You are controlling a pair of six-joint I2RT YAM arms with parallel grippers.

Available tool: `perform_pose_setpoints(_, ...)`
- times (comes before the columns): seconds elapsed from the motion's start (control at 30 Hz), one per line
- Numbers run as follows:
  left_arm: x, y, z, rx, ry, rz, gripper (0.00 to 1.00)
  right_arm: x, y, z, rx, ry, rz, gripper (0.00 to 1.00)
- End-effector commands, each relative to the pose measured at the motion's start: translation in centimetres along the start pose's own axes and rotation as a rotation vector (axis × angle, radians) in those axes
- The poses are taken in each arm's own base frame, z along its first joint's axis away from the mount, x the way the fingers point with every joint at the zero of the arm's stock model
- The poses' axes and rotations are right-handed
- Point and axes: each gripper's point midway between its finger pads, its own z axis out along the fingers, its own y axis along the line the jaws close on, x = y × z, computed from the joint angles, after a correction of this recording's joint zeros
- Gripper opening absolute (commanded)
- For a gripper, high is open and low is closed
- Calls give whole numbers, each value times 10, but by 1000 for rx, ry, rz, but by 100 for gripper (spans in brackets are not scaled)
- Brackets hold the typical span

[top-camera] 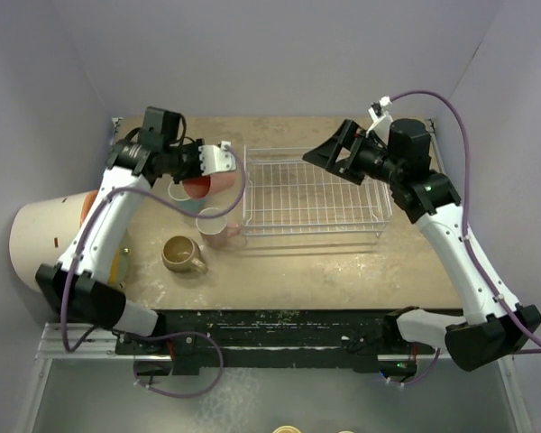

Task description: Unload the cups from the dish rack

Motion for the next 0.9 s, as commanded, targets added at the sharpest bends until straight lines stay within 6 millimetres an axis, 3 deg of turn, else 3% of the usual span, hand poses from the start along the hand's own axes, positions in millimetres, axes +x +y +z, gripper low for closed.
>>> perform_pose_setpoints(0.0, 26, 11, -1, 61, 201, -143, 0, -1, -12, -26, 106, -23, -140, 100)
perform_pose_setpoints(0.37, 35, 26, 55, 210, 395, -175, 0, 12, -29, -27, 142, -7, -128, 100)
perform_pose_setpoints(0.57, 57, 18, 94, 288, 486, -200, 0, 12, -27, -32, 138, -16, -134, 100)
perform_pose_setpoints(0.87, 70, 6, 128, 340, 500, -225, 0, 9, -19, -36, 113, -31, -129, 100)
